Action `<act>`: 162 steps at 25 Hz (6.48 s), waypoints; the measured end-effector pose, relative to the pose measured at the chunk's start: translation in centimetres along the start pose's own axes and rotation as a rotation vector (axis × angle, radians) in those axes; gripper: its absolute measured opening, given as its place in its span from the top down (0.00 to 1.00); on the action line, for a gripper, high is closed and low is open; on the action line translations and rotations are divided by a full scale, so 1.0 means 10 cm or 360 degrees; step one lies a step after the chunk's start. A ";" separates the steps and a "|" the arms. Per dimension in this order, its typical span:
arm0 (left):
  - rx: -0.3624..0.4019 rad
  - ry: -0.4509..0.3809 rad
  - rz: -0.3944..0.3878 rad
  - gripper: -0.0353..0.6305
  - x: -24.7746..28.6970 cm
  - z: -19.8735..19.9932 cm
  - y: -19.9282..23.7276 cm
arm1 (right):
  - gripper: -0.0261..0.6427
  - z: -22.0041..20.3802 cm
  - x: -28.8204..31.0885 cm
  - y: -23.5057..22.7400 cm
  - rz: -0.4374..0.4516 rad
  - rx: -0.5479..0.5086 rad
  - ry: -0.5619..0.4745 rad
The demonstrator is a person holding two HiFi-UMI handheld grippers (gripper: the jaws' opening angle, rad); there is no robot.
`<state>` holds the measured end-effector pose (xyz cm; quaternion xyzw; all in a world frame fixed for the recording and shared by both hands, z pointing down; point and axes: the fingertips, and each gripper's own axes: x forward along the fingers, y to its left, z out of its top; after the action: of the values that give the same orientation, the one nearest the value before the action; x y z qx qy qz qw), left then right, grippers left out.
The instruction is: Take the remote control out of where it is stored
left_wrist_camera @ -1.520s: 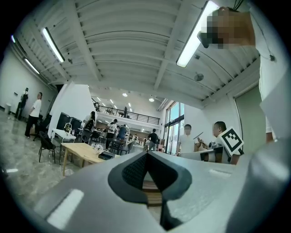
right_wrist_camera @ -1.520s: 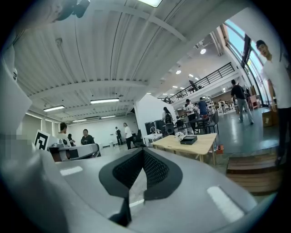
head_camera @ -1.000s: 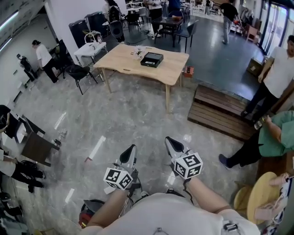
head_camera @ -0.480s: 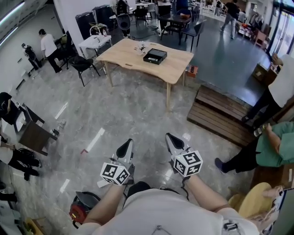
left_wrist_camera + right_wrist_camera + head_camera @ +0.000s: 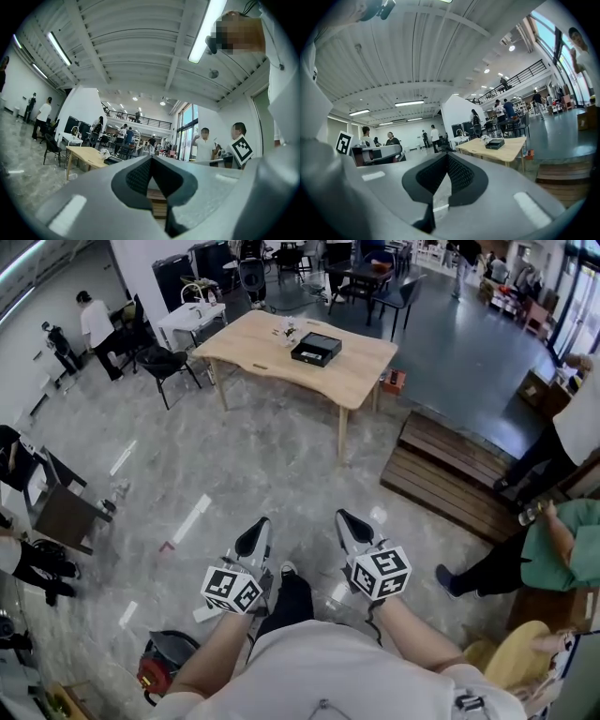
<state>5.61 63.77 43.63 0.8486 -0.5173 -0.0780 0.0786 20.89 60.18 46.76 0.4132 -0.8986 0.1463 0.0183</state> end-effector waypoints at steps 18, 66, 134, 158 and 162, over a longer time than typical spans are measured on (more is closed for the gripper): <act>0.0030 0.0059 -0.0129 0.95 1.53 0.21 1.50 | 0.92 0.41 1.88 -0.59 -0.0143 0.0014 0.0020; 0.0065 0.0105 0.0077 0.95 6.27 0.59 4.37 | 0.92 1.82 6.45 -3.77 0.0020 0.0005 0.0104; -0.0157 0.0530 -0.0068 0.95 9.56 -0.47 7.81 | 0.61 -0.44 10.37 -6.74 0.0070 -0.0640 0.1584; -0.0281 0.0619 0.0181 0.95 9.29 -0.98 8.22 | 0.52 -1.39 10.39 -6.93 0.0250 -0.0858 0.2102; -0.0274 0.0642 0.0177 0.95 9.29 -1.02 8.20 | 0.53 -1.39 10.41 -6.93 0.0257 -0.0895 0.2167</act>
<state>-21.13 -55.47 66.43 0.8074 -0.5285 0.0539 0.2568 3.02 -55.40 93.25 0.1435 -0.7196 0.1354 0.6658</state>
